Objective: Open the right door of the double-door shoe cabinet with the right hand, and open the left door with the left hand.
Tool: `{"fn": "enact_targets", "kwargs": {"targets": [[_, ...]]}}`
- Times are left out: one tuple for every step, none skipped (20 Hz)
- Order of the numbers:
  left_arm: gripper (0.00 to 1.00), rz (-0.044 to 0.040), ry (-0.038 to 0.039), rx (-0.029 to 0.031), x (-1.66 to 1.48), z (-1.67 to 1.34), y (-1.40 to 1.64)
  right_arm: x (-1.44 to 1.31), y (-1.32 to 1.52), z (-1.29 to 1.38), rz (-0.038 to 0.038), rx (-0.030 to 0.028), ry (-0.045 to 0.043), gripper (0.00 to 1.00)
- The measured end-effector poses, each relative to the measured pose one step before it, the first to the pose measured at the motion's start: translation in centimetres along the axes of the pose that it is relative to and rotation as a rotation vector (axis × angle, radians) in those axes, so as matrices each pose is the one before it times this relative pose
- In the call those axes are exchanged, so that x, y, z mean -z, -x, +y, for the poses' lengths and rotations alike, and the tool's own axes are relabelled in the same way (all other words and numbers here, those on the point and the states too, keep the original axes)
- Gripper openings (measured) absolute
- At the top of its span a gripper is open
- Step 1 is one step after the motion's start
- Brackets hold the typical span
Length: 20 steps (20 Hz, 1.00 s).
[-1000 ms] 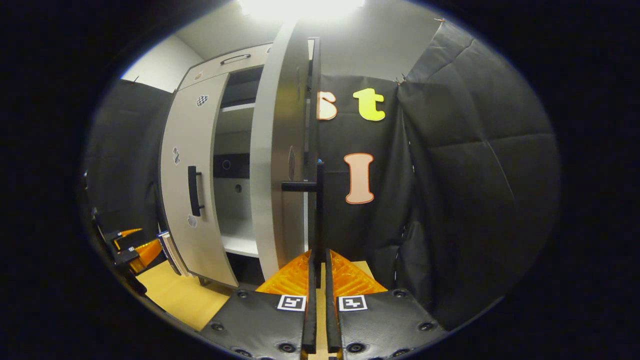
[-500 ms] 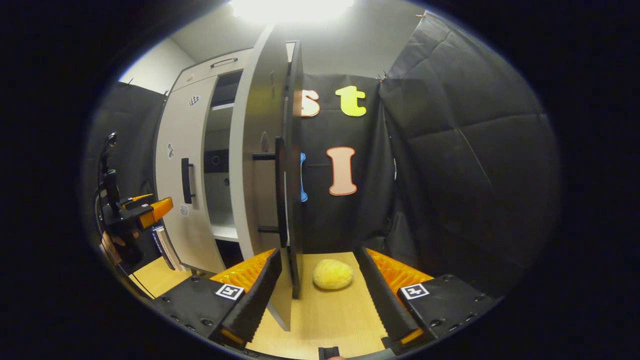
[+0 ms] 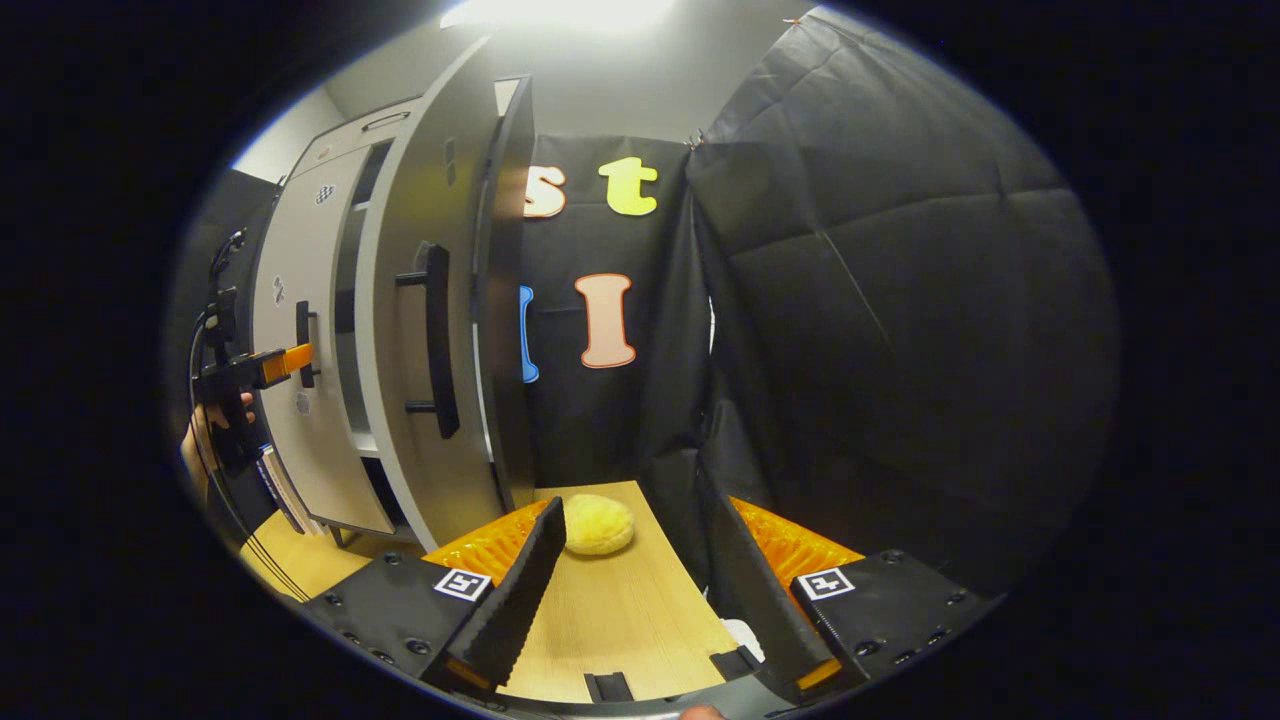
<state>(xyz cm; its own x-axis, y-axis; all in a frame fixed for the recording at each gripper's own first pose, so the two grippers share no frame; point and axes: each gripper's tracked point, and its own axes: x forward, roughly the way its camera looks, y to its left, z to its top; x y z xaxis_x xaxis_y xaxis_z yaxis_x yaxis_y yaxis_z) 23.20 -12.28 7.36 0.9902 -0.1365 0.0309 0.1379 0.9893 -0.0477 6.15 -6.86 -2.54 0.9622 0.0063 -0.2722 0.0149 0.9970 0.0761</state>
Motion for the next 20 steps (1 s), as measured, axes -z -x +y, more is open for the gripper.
{"fn": "enact_targets", "kwargs": {"targets": [[0.99,0.00688,-0.01620,-0.00321,-0.008,0.095,-0.536,0.268,0.045,-0.304,0.00322,0.00538,-0.00865,0.95],[0.99,0.00526,-0.01989,-0.00343,0.075,0.183,-0.585,0.260,-0.003,-0.315,0.00558,0.00489,-0.00629,0.92],[0.99,-0.00009,-0.01563,-0.00319,-0.180,0.232,-0.521,0.324,-0.080,-0.225,0.00621,0.00629,-0.00343,0.95],[0.99,0.00364,-0.00532,-0.00027,0.089,0.107,-0.589,0.265,-0.049,-0.238,0.00682,0.00677,-0.00011,0.92],[0.99,0.00576,0.00296,0.00680,-0.107,-0.079,-0.601,0.248,-0.132,-0.245,0.00790,0.00515,0.00165,0.92],[0.99,0.00281,0.00654,0.00453,-0.027,-0.071,-0.418,0.222,-0.171,0.112,0.00803,0.00175,0.00130,0.92],[0.90,0.00098,0.00781,0.00888,-0.148,-0.146,-0.531,0.205,-0.225,0.186,0.00533,-0.00084,0.00023,0.92],[0.85,0.01292,0.00631,-0.00438,0.208,0.040,-0.406,0.005,0.003,0.131,0.00143,-0.00410,-0.00022,0.93],[0.81,0.00039,-0.00764,-0.01324,-0.126,0.298,-0.075,-0.066,0.049,0.031,-0.00438,-0.00608,0.00152,0.92],[0.77,0.00007,-0.00228,-0.00026,-0.008,0.010,-0.089,-0.119,0.073,0.087,-0.00505,-0.00507,0.00396,0.92],[0.64,0.00342,-0.00095,0.00020,0.062,-0.048,-0.002,0.015,0.009,0.239,-0.00218,-0.00388,0.00652,0.92],[0.62,-0.00060,-0.00015,0.01386,-0.026,-0.290,-0.037,-0.034,0.114,0.108,-0.00130,-0.00262,0.00663,0.92],[0.59,0.00184,0.01016,0.02954,-0.033,-0.738,0.129,-0.035,-0.027,0.108,-0.00095,-0.00117,0.00533,0.92],[0.45,0.00035,0.01217,0.00931,0.127,-0.404,-0.072,-0.071,0.086,0.054,-0.00183,-0.00258,0.00185,0.92],[0.30,0.00544,-0.00164,-0.00393,-0.056,-0.053,0.236,-0.033,0.035,0.036,-0.00156,0.00032,-0.00255,0.92],[0.30,0.00429,0.00159,-0.00628,0.060,0.171,-0.100,-0.016,0.202,-0.029,-0.00032,-0.00163,-0.00528,0.92],[0.27,0.00561,0.01547,-0.00438,0.059,0.157,0.199,0.095,0.121,-0.038,0.00023,-0.00333,-0.00491,0.92],[0.24,0.00853,0.02061,-0.00026,0.049,-0.040,0.125,-0.002,0.158,-0.074,0.00124,-0.00299,-0.00313,0.93],[0.22,0.00647,0.00504,0.00616,0.032,-0.023,0.052,-0.099,-0.025,-0.019,-0.00163,-0.00108,-0.00214,0.93],[0.19,0.00015,0.00526,0.00557,-0.006,0.095,0.362,-0.102,0.015,0.051,-0.00301,-0.00273,-0.00239,0.93]]}}
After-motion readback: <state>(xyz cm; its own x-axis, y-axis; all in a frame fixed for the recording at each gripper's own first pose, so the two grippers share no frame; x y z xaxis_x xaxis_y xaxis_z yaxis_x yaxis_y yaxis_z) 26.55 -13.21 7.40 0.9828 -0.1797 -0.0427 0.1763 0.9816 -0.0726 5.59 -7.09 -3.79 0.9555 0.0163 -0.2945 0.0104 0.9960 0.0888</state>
